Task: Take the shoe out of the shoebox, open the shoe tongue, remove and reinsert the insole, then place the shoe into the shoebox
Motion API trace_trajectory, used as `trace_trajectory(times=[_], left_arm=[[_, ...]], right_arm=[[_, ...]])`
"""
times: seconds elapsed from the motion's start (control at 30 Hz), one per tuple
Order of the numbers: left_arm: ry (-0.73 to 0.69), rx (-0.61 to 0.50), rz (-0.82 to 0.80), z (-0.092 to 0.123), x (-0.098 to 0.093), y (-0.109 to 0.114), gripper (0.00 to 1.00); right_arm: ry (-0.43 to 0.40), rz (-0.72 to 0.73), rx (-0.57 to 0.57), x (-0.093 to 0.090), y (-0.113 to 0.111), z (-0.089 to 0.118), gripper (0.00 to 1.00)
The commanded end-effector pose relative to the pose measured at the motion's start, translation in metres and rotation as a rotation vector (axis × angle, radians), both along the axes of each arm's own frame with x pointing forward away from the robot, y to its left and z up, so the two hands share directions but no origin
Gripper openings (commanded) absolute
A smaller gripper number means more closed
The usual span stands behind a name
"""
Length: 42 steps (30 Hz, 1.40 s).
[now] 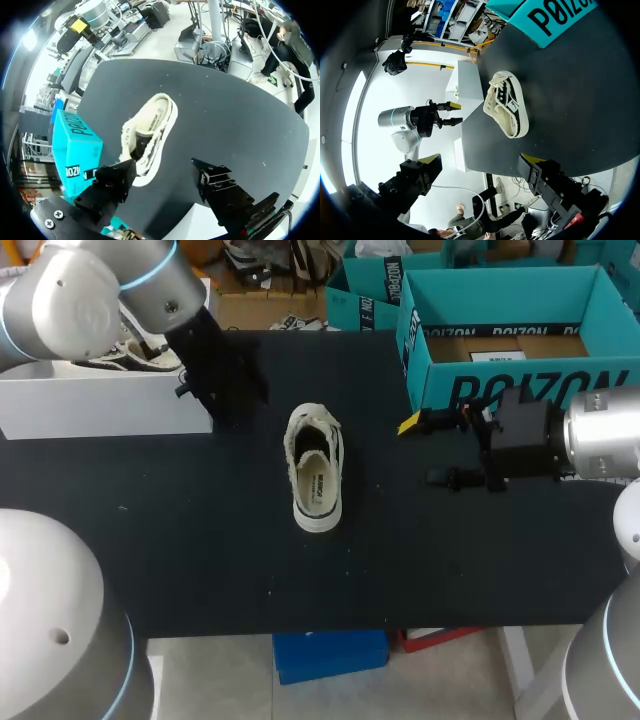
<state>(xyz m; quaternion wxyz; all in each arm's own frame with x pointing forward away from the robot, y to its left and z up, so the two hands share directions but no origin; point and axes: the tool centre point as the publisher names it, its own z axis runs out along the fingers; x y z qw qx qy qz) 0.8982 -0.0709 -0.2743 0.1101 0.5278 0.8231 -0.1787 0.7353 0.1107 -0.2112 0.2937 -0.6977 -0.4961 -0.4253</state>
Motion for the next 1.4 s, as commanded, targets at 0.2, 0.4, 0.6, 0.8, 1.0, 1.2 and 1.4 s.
trace_trajectory(times=[0.2, 0.4, 0.6, 0.8, 1.0, 1.2, 1.4], left_arm=[[-0.002, 0.002, -0.001, 0.000, 0.000, 0.000, 1.00], [0.013, -0.025, 0.215, -0.004, 0.008, -0.004, 1.00], [0.138, -0.033, 0.573, -0.012, 0.015, 0.009, 1.00], [0.247, -0.096, 0.825, -0.007, 0.010, 0.028, 1.00], [0.347, -0.208, 0.983, 0.004, 0.000, 0.046, 1.00], [0.403, -0.274, 1.071, 0.001, -0.014, 0.063, 1.00], [0.452, -0.314, 1.100, -0.003, -0.027, 0.079, 1.00]], right_arm=[[0.000, 0.000, 0.000, 0.001, 0.001, 0.000, 1.00], [0.000, 0.000, 0.000, 0.001, 0.001, 0.000, 1.00], [0.000, 0.000, 0.000, 0.001, 0.001, 0.000, 1.00], [0.000, 0.000, 0.000, 0.001, 0.001, 0.000, 1.00], [0.000, 0.000, 0.000, 0.001, 0.001, 0.000, 1.00], [0.000, 0.000, 0.000, 0.001, 0.001, 0.000, 1.00], [0.000, 0.000, 0.000, 0.001, 0.001, 0.000, 1.00]])
